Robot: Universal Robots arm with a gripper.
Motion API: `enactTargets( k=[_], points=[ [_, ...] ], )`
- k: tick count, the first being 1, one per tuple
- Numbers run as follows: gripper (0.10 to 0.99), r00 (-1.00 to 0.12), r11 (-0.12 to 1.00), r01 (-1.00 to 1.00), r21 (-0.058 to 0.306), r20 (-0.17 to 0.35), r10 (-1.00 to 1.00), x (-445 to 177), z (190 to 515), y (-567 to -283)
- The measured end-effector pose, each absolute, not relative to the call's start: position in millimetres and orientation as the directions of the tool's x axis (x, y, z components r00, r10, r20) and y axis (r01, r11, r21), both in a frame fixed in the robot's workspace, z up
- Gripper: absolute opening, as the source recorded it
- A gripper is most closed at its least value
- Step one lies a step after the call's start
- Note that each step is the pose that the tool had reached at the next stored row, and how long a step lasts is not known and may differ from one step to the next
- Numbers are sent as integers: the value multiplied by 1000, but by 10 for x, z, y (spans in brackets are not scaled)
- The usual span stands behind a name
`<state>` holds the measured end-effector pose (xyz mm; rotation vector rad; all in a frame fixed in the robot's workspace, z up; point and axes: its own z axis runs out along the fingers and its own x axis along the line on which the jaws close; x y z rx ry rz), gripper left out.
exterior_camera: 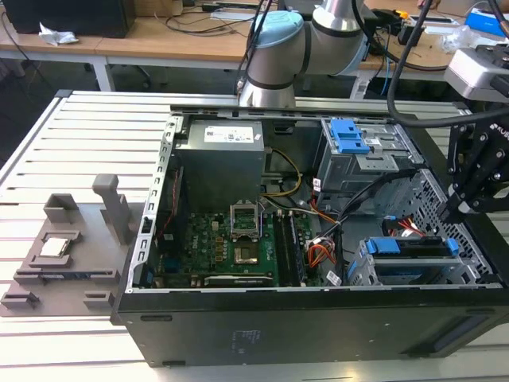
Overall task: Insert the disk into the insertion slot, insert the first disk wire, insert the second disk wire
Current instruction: 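Insert the first disk wire, then insert the second disk wire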
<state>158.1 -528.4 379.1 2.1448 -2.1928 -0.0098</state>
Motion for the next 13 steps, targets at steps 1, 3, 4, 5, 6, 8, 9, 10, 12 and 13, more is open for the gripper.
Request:
enactTargets(
  k=[1,3,4,5,6,8,9,10,12,13],
  points=[
    [106,-21,23,-998,56,49,-999,1581,3791,-5284],
    [106,-21,23,-998,56,49,-999,1581,3791,-5284],
    [106,-21,23,-998,56,49,-999,1581,3792,-5284],
    [106,-21,23,-998,56,49,-999,1581,3792,-5284],
    [106,-21,23,-998,56,49,-999,1581,3793,-5284],
    [106,-21,23,-998,56,49,-999,1580,3793,-5284],
    [106,-21,23,-998,56,49,-999,1581,3794,-5284],
    [114,-21,23,-998,56,49,-999,1581,3794,-5284],
    [235,-21,23,-998,56,49,-999,1581,3794,-5284],
    [235,-21,23,-998,56,49,-999,1581,3795,-5284]
  ],
)
